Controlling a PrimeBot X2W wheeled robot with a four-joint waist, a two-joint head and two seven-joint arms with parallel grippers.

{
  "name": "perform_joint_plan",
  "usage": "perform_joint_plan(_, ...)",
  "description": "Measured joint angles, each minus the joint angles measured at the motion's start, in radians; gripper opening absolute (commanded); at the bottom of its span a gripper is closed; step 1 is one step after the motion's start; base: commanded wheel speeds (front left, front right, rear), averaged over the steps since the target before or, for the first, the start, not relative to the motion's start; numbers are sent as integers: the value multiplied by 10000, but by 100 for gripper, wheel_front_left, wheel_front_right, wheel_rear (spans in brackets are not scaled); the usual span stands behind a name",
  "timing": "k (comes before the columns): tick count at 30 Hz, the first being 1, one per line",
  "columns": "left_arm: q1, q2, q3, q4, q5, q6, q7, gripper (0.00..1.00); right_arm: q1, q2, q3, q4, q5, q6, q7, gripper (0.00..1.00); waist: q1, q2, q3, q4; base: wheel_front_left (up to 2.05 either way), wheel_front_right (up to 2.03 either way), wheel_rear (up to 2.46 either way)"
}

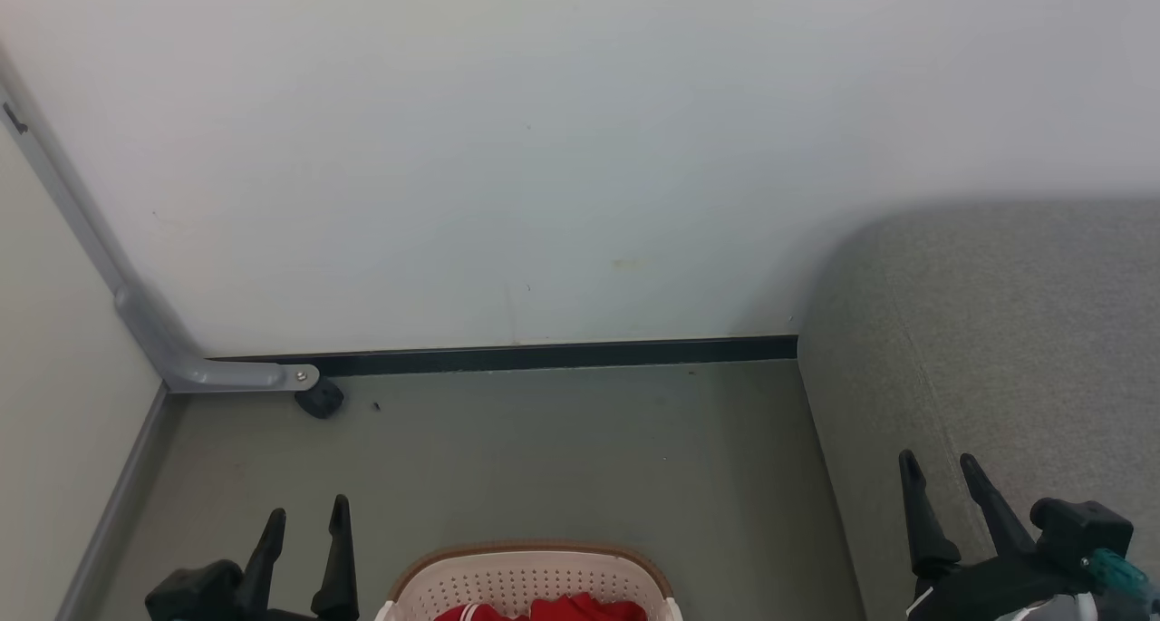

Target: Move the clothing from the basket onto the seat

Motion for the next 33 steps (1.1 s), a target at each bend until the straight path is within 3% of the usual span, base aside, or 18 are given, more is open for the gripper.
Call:
perform_joint_plan(17,-196,-98,-82,623,1946,374,-522,100,-158,-144,477,77,-2263,-437,-500,100,0,0,47,-30,0,0,0)
perform_joint_plan(33,-308,-199,54,895,2100,360,-523,100,-163,-138,288,52,-2474,-512,-504,100,0,0,87,-62,0,0,0)
